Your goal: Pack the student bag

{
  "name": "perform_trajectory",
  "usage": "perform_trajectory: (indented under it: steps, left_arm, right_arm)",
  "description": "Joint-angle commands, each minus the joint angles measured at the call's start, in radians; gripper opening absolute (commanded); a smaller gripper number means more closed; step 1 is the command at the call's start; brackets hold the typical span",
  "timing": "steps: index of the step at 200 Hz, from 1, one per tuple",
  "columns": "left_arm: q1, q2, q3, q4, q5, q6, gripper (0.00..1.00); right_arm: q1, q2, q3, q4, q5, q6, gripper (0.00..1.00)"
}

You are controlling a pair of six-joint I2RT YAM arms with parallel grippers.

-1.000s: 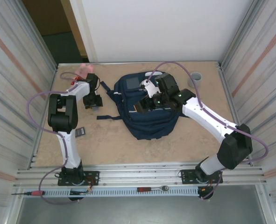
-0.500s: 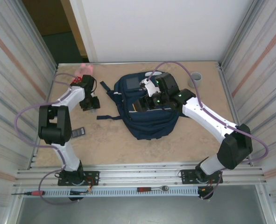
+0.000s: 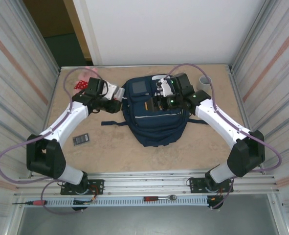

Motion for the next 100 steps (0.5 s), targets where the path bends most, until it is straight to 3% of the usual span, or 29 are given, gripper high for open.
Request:
perform_trajectory:
  steps: [1, 45, 100]
  left_arm:
    - [-0.049, -0.050, -0.032, 0.037, 0.183, 0.260, 0.25]
    - [-0.129, -0.087, -0.070, 0.034, 0.342, 0.469, 0.23]
    - [-0.170, -0.116, -0.090, 0.032, 0.349, 0.561, 0.22]
  right_arm:
    - [-0.007, 0.001, 0.062, -0.074, -0.073, 0.050, 0.69]
    - [-0.025, 0.066, 0.134, -0.200, -0.147, 0.102, 0.71]
    - [-0.043, 0.105, 0.132, -0.220, -0.191, 0.202, 0.70]
